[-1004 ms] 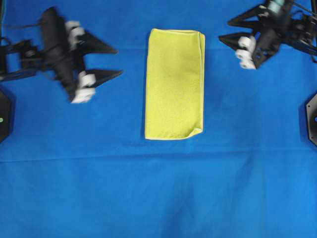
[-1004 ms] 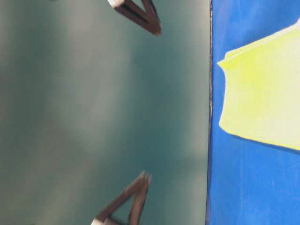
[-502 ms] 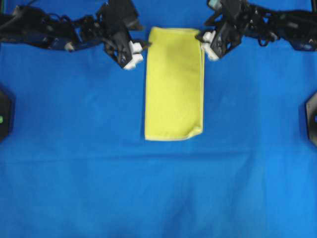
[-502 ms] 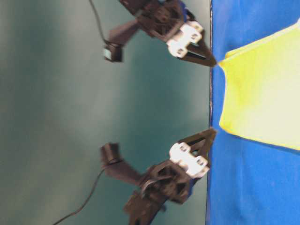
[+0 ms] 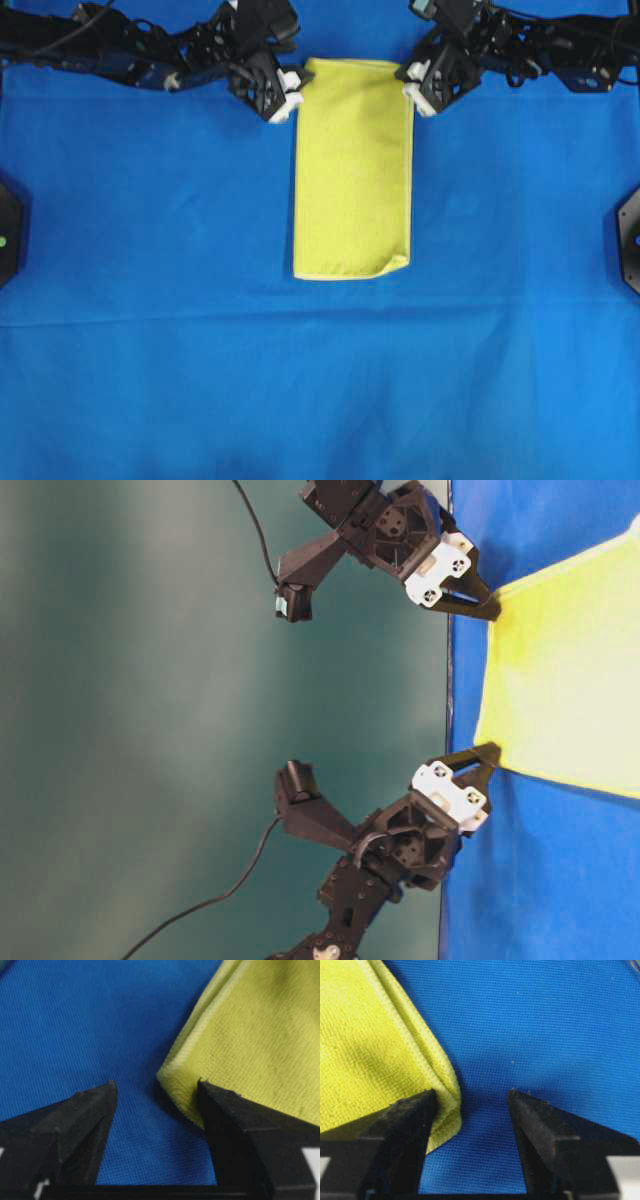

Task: Fold the yellow towel.
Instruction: 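Grasp the far end corners of the folded towel with both grippers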

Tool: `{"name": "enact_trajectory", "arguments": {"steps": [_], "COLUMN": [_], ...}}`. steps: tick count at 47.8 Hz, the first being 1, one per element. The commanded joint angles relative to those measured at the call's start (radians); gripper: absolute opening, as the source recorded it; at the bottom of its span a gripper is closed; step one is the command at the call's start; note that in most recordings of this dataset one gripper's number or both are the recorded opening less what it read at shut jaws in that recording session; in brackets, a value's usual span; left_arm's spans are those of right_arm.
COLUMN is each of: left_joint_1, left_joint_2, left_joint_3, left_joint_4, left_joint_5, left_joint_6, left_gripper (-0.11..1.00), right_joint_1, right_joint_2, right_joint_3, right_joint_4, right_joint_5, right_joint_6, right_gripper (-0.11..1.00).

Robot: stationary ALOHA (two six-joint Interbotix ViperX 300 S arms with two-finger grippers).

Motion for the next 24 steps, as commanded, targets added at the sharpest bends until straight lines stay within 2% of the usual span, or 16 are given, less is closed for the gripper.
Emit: {"name": "enact_trajectory", "arguments": {"steps": [1, 4, 9, 11, 16, 24], "left_joint_1": [0.003, 0.003, 0.003, 0.003, 0.003, -0.002], "left_joint_2": [-0.015, -0.015, -0.015, -0.015, -0.015, -0.020], "left_joint_3": [-0.014, -0.012, -0.011, -0.011, -0.014, -0.017], "left_joint_4": [-0.002, 0.000, 0.000, 0.000, 0.000, 0.000], "left_joint_5": [-0.009, -0.011, -0.009, -0.009, -0.006, -0.005], "left_joint_6": [0.002, 0.003, 0.011, 0.015, 0.029, 0.037], "left_gripper": [0.56, 0.47, 0.26, 0.17, 0.02, 0.02], "right_joint_1": [-0.003, 0.002, 0.012, 0.017, 0.020, 0.020], "right_joint_2": [-0.012, -0.012, -0.012, -0.012, -0.014, -0.020], "right_joint_3": [-0.012, -0.011, -0.008, -0.009, -0.005, -0.002], "right_joint_4": [-0.014, -0.023, -0.034, -0.035, -0.035, -0.035], "right_joint_5": [-0.008, -0.008, -0.003, -0.002, 0.002, -0.003], "right_joint_6": [-0.003, -0.003, -0.002, -0.002, -0.002, 0.006], "right_gripper": [0.55, 0.42, 0.12, 0.04, 0.03, 0.03]}}
